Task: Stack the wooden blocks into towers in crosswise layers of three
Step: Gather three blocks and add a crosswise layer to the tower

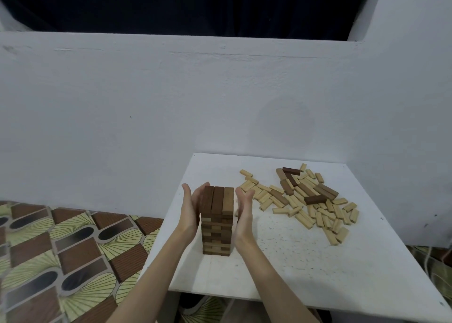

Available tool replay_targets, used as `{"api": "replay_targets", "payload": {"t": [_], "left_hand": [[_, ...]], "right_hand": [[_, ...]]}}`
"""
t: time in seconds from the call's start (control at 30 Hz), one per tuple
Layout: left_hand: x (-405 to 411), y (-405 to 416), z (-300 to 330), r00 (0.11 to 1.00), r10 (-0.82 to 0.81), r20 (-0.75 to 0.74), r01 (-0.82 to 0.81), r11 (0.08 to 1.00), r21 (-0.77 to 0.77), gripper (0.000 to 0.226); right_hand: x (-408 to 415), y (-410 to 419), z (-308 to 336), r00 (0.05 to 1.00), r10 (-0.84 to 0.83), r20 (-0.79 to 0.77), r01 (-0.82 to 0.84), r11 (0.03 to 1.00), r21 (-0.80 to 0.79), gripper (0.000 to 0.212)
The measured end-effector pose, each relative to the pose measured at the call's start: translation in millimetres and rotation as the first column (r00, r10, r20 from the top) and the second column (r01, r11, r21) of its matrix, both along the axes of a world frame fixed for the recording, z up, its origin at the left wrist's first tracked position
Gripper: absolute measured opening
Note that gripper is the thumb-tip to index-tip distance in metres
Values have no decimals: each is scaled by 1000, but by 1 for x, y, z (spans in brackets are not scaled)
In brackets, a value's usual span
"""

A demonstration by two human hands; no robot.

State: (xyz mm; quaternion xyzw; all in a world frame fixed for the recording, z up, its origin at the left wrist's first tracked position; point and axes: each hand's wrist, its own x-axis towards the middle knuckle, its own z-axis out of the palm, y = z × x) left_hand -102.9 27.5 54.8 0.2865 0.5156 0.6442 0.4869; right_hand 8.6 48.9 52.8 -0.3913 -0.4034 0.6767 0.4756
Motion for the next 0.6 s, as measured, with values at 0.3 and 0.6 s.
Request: {"api": "replay_targets", "payload": {"t": [0.3, 0.6], "left_hand": [[5, 2, 11, 992, -34, -125, 41, 998, 50, 75], [10, 2, 11, 987, -5, -160, 17, 997, 69, 73]], "right_hand": [[-21, -4, 2, 998, 13, 54, -19, 994, 112, 98], [-23, -2, -3, 998, 32, 54, -38, 993, 113, 84]]}}
